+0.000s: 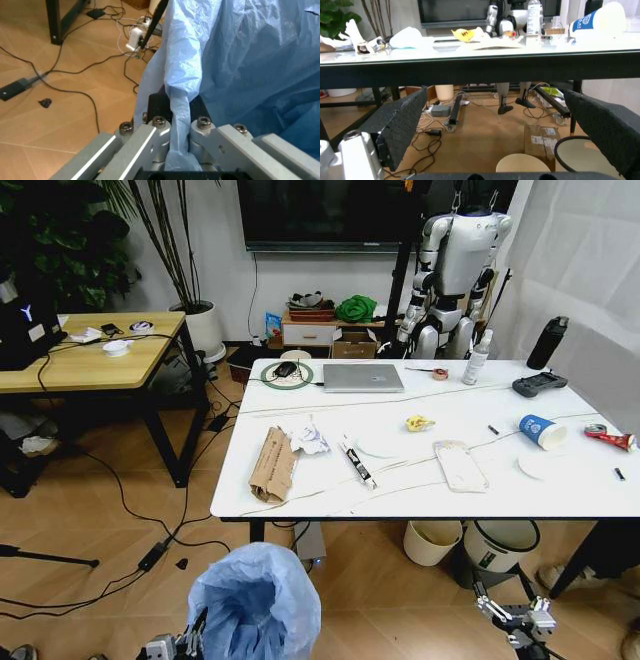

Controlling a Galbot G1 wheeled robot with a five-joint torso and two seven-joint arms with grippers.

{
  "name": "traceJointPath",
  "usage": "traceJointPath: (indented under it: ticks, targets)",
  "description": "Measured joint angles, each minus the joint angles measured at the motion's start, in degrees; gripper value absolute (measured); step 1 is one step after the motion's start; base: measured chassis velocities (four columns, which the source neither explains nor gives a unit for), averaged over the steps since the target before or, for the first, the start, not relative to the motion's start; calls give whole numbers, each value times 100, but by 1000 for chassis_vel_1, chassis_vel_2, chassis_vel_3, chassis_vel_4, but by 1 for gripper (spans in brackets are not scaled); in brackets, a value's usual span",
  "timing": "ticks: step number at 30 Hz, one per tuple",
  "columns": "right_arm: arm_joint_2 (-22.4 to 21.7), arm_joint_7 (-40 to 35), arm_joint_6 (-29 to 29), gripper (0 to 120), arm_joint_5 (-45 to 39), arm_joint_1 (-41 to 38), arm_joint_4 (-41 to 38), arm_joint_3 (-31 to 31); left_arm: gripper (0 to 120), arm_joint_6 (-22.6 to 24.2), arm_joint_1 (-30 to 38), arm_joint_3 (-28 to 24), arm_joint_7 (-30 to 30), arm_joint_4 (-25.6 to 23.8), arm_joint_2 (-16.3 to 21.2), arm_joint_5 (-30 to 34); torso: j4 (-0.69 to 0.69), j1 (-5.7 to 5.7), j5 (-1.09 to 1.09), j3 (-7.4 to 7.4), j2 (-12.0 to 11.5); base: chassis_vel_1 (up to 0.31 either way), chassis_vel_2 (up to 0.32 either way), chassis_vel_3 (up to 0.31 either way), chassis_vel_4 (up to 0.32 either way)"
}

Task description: Pick up the trash bin and place the trash from the table into it.

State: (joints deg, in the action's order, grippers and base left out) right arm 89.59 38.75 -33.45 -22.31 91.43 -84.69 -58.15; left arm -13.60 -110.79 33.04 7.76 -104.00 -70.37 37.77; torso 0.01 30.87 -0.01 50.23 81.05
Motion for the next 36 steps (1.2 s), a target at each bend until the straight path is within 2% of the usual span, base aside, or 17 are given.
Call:
traceJointPath:
  ticks: [8,14,16,19,25,27,31,32,34,35,36]
  targets:
    - [61,-56,71,100,35,72,-136,-28,0,349,-13,159,47,-96,156,-76,1,-12,1,-14,-24,0,0,0,0]
    - [-57,-495,622,100,-721,527,-918,40,0,1024,-148,94,-507,-502,543,199,-2,-21,-1,-24,-43,0,0,0,0]
    - [-69,-532,630,100,-729,535,-956,42,0,1053,-158,94,-527,-519,554,213,-2,-21,0,-25,-44,0,0,0,0]
    - [-361,-1181,641,100,-745,660,-1498,126,0,1391,-322,187,-708,-702,599,319,0,-24,0,-29,-51,0,0,0,0]
    - [-1120,-1898,653,100,-1086,930,-2336,499,0,1802,-636,481,-834,-1019,283,545,0,-29,2,-34,-61,0,0,0,0]
    - [-1395,-2404,952,100,-1161,1037,-2782,666,0,1922,-785,547,-838,-1170,181,558,2,-30,1,-36,-63,0,0,0,0]
    - [-1618,-3022,1276,100,-1187,1061,-3271,846,0,2064,-806,588,-849,-1256,110,541,1,-32,1,-38,-66,0,0,0,0]
    - [-1745,-3375,1543,100,-1155,1024,-3512,973,0,2154,-829,611,-850,-1304,114,563,-1,-33,-2,-39,-68,0,0,0,0]
    - [-1892,-3625,1790,100,-1127,935,-3652,1131,0,2191,-863,646,-845,-1328,121,540,-3,-33,0,-39,-69,0,0,0,0]
    - [-1958,-3707,1893,100,-1115,879,-3690,1210,0,2193,-876,663,-843,-1331,115,507,-2,-33,0,-39,-70,0,0,0,0]
    - [-2178,-3838,2245,100,-1032,618,-3713,1527,0,2152,-898,712,-840,-1327,58,356,2,-34,1,-40,-73,0,0,0,0]
